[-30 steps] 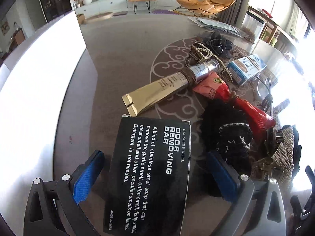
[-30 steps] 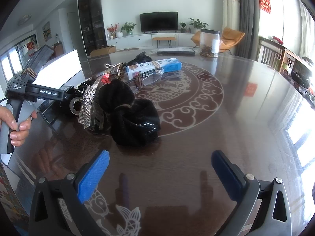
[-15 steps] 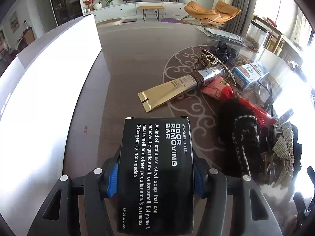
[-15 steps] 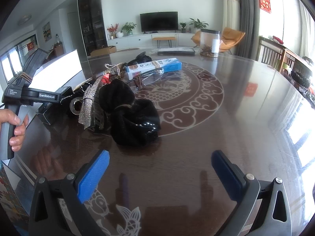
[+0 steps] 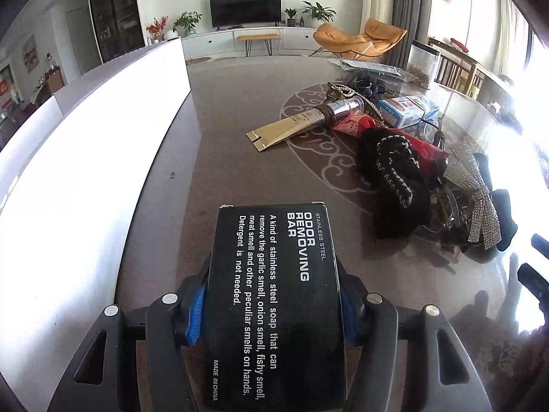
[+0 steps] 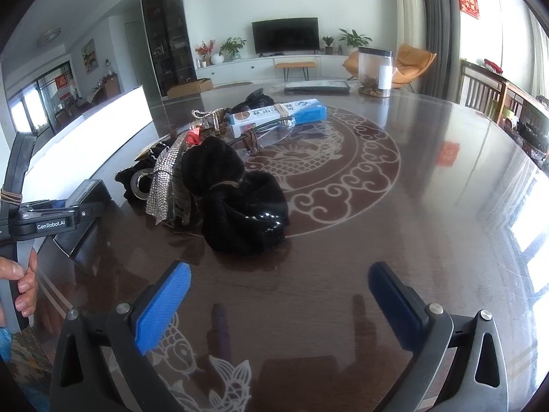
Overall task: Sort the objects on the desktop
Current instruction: 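Grasp the black fluffy pom-pom keychain with the right gripper while the left lifts the box, then carry both items into the white bin and open both grippers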
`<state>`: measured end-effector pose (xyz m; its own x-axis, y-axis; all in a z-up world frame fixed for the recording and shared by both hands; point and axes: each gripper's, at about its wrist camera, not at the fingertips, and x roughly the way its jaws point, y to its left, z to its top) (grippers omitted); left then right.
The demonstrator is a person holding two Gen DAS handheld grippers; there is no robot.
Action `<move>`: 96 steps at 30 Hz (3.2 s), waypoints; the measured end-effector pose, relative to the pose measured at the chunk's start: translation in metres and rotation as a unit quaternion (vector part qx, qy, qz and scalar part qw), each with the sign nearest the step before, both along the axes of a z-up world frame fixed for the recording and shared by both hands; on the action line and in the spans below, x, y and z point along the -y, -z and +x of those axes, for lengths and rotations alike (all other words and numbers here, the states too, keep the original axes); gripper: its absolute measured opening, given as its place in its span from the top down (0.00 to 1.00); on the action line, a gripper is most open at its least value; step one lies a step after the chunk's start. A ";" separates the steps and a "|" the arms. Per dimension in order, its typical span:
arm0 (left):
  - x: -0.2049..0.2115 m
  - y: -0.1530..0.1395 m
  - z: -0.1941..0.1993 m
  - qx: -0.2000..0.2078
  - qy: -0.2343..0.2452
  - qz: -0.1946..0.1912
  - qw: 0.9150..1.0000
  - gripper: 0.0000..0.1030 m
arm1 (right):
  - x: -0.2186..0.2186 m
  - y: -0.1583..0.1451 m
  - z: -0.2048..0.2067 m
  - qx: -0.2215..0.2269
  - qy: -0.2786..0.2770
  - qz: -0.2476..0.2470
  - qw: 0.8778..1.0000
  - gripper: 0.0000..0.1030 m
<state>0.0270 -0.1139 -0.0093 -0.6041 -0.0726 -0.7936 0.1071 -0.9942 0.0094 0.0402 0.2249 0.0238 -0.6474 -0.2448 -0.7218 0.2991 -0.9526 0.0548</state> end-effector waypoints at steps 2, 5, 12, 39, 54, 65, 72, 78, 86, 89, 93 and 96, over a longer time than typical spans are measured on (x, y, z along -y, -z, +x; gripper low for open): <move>0.000 0.000 0.002 -0.001 0.000 0.001 1.000 0.42 | 0.008 -0.001 -0.010 0.013 -0.014 0.032 0.999 0.00; -0.001 0.000 0.000 -0.003 0.000 0.001 1.000 0.42 | 0.024 -0.007 -0.031 0.012 -0.057 0.062 0.996 0.00; -0.002 0.001 0.000 -0.005 0.001 0.005 1.000 0.42 | 0.070 0.014 -0.078 0.047 -0.155 0.100 0.982 0.00; -0.018 -0.003 0.038 0.039 0.082 0.025 0.996 0.15 | 0.024 0.003 0.027 0.099 -0.097 0.033 0.990 0.13; -0.014 -0.065 0.067 -0.004 0.090 0.069 0.994 0.44 | 0.054 -0.050 0.035 0.083 -0.126 0.020 0.988 0.68; 0.159 -0.162 0.113 -0.061 -0.085 0.050 0.993 0.44 | 0.246 -0.141 0.028 0.049 -0.295 -0.088 0.950 0.68; 0.271 -0.106 0.109 0.038 -0.189 0.080 0.978 0.44 | 0.409 -0.124 0.053 0.070 -0.399 -0.061 0.912 0.68; 0.289 -0.057 0.097 0.158 -0.215 0.046 0.963 0.43 | 0.469 -0.067 0.069 0.082 -0.402 0.047 0.911 0.25; 0.266 -0.046 0.093 0.167 -0.197 -0.047 0.965 0.33 | 0.470 -0.050 0.071 0.075 -0.398 0.117 0.907 0.18; 0.256 -0.048 0.096 0.156 -0.193 -0.036 0.968 0.33 | 0.460 -0.050 0.069 0.075 -0.392 0.114 0.910 0.18; 0.232 -0.050 0.100 0.149 -0.182 -0.043 0.971 0.33 | 0.443 -0.051 0.069 0.076 -0.384 0.113 0.913 0.18; 0.216 -0.051 0.104 0.141 -0.181 -0.045 0.972 0.33 | 0.426 -0.053 0.073 0.070 -0.379 0.108 0.916 0.18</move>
